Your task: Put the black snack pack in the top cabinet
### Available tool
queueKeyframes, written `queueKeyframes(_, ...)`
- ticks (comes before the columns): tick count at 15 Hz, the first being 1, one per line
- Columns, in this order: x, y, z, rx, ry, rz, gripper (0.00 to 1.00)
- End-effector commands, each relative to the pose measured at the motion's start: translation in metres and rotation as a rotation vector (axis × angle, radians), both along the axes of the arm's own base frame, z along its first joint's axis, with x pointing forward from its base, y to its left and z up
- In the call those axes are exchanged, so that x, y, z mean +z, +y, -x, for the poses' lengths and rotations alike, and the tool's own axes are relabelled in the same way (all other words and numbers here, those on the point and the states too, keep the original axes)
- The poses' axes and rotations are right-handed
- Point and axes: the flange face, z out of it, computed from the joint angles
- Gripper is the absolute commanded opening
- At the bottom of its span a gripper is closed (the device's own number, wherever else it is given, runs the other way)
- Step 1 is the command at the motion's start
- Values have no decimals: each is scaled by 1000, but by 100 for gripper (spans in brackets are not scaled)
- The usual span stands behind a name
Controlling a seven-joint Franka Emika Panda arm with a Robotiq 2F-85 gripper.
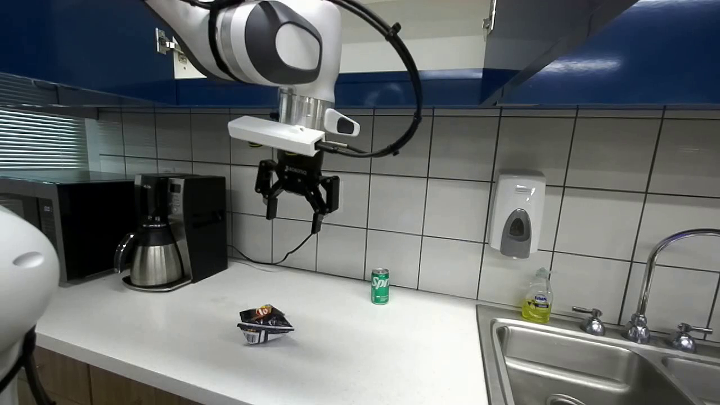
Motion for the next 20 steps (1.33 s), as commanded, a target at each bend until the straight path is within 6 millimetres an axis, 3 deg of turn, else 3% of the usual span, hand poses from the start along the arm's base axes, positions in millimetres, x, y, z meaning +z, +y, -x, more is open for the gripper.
queueKeyframes(1,-21,27,-34,66,18,38,100)
queueKeyframes(8,-81,70,-79,178,80,71,100)
queueKeyframes(13,-128,86,-98,229,148,86,100)
queueKeyframes(20,-175,98,-111,325,219,78,100)
